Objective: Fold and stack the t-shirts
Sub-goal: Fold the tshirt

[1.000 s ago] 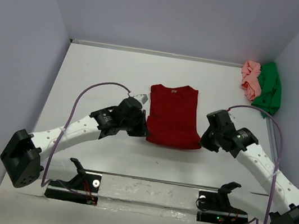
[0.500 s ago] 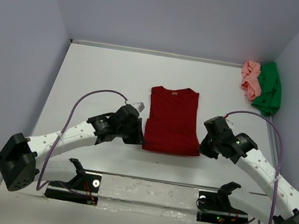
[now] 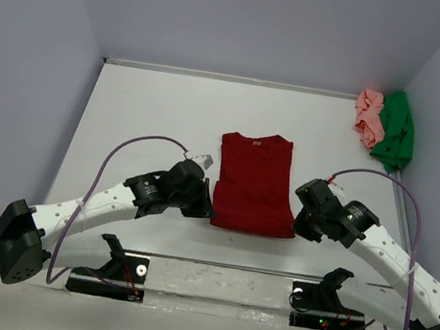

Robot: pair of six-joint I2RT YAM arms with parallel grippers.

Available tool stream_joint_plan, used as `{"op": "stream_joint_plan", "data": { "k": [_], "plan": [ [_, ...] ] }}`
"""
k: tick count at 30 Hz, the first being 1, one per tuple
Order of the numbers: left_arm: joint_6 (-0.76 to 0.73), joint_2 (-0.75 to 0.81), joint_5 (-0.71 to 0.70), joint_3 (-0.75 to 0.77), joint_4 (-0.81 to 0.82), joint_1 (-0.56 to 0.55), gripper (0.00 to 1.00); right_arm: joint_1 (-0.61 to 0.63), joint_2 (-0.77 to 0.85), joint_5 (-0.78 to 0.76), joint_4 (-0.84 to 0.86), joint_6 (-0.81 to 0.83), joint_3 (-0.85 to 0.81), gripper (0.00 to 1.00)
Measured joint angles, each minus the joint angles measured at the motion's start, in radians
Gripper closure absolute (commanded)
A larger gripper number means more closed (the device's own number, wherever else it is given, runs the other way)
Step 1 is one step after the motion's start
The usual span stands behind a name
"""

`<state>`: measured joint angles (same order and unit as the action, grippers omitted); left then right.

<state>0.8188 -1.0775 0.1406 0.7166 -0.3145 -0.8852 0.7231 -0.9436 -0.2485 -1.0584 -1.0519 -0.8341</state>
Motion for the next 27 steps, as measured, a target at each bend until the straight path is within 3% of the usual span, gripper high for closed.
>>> {"op": "stream_joint_plan", "data": {
  "k": [6,10,16,20,23,27],
  "plan": [
    [-0.001,-0.005,-0.029,0.031,-0.044,-0.010,1.00,0.033,-0.018,-0.045,-0.036,0.014,-0.043,1.00],
    [-0.041,-0.073,-0.075,0.172,-0.112,-0.002,1.00,0.038,-0.142,-0.138,-0.071,0.098,-0.220,1.00],
    [-0.158,-0.287,-0.076,0.533,-0.140,0.163,1.00,-0.062,-0.441,-0.199,0.014,0.334,-0.548,1.00],
    [-0.243,-0.545,-0.040,0.865,-0.157,0.319,1.00,-0.235,-0.723,-0.143,0.101,0.519,-0.798,1.00],
    [-0.285,-0.720,-0.016,1.051,-0.175,0.381,1.00,-0.305,-0.915,-0.099,0.150,0.608,-0.948,1.00],
    [-0.337,-1.068,0.048,1.376,-0.226,0.452,1.00,-0.362,-1.188,-0.053,0.154,0.690,-1.162,1.00]
  ]
}}
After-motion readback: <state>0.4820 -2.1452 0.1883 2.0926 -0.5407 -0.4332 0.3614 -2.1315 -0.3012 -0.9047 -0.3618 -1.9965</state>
